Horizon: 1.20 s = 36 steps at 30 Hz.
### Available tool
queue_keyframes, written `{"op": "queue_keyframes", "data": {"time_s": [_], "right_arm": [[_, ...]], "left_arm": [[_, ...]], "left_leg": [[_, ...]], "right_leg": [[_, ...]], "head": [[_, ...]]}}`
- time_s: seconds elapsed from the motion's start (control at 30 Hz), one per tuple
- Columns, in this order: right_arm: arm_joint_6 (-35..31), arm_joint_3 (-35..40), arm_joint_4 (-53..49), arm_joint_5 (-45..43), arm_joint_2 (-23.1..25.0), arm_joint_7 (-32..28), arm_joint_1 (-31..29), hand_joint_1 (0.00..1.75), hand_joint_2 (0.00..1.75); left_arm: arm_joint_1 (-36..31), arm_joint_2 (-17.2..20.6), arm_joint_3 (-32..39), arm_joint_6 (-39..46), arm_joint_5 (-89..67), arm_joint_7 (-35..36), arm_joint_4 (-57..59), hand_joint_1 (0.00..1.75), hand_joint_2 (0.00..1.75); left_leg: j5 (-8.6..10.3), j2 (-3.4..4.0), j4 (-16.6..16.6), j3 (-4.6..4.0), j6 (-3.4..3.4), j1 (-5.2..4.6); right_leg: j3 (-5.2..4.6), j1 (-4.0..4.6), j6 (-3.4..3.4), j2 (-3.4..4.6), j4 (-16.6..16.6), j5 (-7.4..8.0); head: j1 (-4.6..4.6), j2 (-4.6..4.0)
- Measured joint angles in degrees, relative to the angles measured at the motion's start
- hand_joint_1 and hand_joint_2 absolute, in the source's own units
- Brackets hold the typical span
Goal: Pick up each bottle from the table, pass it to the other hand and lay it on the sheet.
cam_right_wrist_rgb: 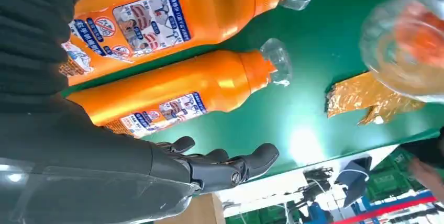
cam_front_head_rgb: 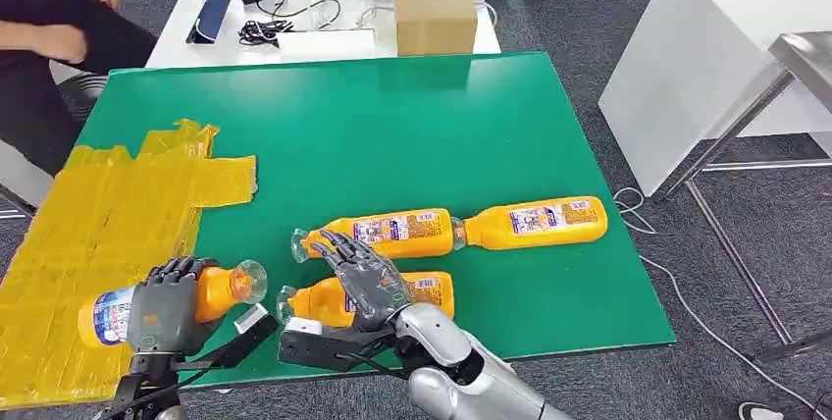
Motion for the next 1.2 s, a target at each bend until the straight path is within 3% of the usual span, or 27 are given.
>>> {"op": "queue_keyframes", "data": {"time_s": [0.1, 0.13, 0.17, 0.3, 0.4, 0.53, 1.0, 1.13, 1.2], "right_arm": [[0.2, 0.1, 0.1, 0.0, 0.3, 0.0, -0.1, 0.00, 1.75], [0.2, 0.1, 0.1, 0.0, 0.4, 0.0, -0.2, 0.00, 1.75], [0.2, 0.1, 0.1, 0.0, 0.4, 0.0, -0.2, 0.00, 1.75], [0.8, 0.2, 0.3, 0.0, 0.5, 0.0, -0.4, 0.00, 1.75], [2.1, 0.4, 0.7, -0.3, 0.7, 0.6, -0.9, 0.00, 1.75], [2.3, 1.0, 1.3, 1.1, 0.9, 2.8, -0.8, 0.00, 1.75], [5.1, 2.2, 4.0, 4.8, 1.2, 5.7, -0.6, 0.00, 1.75], [6.0, 2.3, 4.5, 6.6, 0.9, 6.8, -0.4, 0.00, 1.75], [6.2, 2.3, 4.5, 7.9, 0.5, 7.5, 0.3, 0.00, 1.75]], "left_arm": [[-0.2, 0.7, -0.7, -0.7, -1.5, 0.7, 1.1, 1.75, 1.75], [-0.3, 0.8, -0.8, -0.7, -1.8, 0.8, 1.4, 0.00, 1.75], [-0.3, 1.0, -1.0, -0.8, -1.9, 0.8, 1.7, 0.00, 0.00], [-0.6, 1.8, -1.2, -1.7, -4.9, 2.9, 3.2, 0.00, 0.00], [-1.8, 4.2, -3.7, -2.2, -10.8, 16.0, 5.0, 0.00, 0.00], [-2.8, 7.3, -7.0, -0.2, -10.9, 20.5, 7.0, 0.00, 0.00], [-3.0, 8.8, -8.5, -0.2, -10.9, 18.4, 9.2, 0.00, 0.00], [-1.7, 8.0, -6.6, -0.1, -7.4, 11.9, 8.3, 0.00, 0.00], [-0.4, 6.5, -4.7, -0.5, 4.1, 4.5, 5.8, 0.00, 0.00]], "left_leg": [[0.00, 0.01, 0.0, -0.01, 0.00, 0.00], [0.00, 0.01, 0.0, -0.01, 0.00, 0.01], [0.00, 0.00, 0.0, -0.01, 0.00, 0.01], [0.00, 0.00, 0.0, -0.01, 0.00, 0.01], [0.01, 0.00, 0.0, -0.01, -0.01, 0.04], [0.03, -0.01, 0.0, -0.01, -0.04, 0.05], [0.03, -0.02, 0.0, -0.03, -0.05, 0.04], [0.03, -0.01, 0.0, -0.02, -0.05, 0.05], [0.03, -0.02, 0.0, -0.03, -0.05, 0.05]], "right_leg": [[-0.01, 0.00, 0.00, 0.01, 0.0, 0.00], [-0.01, 0.00, 0.00, 0.01, 0.0, 0.00], [-0.01, 0.00, 0.00, 0.00, 0.0, 0.00], [-0.01, 0.01, 0.00, 0.01, 0.0, 0.00], [0.00, 0.01, 0.00, 0.00, 0.0, 0.00], [0.00, 0.02, 0.00, 0.00, 0.0, 0.00], [0.00, 0.04, -0.01, -0.02, 0.0, 0.00], [-0.02, 0.04, -0.01, -0.01, 0.0, 0.00], [-0.03, 0.04, -0.01, -0.02, 0.0, -0.01]], "head": [[0.00, 0.00], [-0.02, 0.00], [0.00, 0.00], [0.00, 0.00], [0.00, 0.00], [0.00, 0.00], [0.00, 0.00], [-0.02, 0.00], [0.00, 0.00]]}}
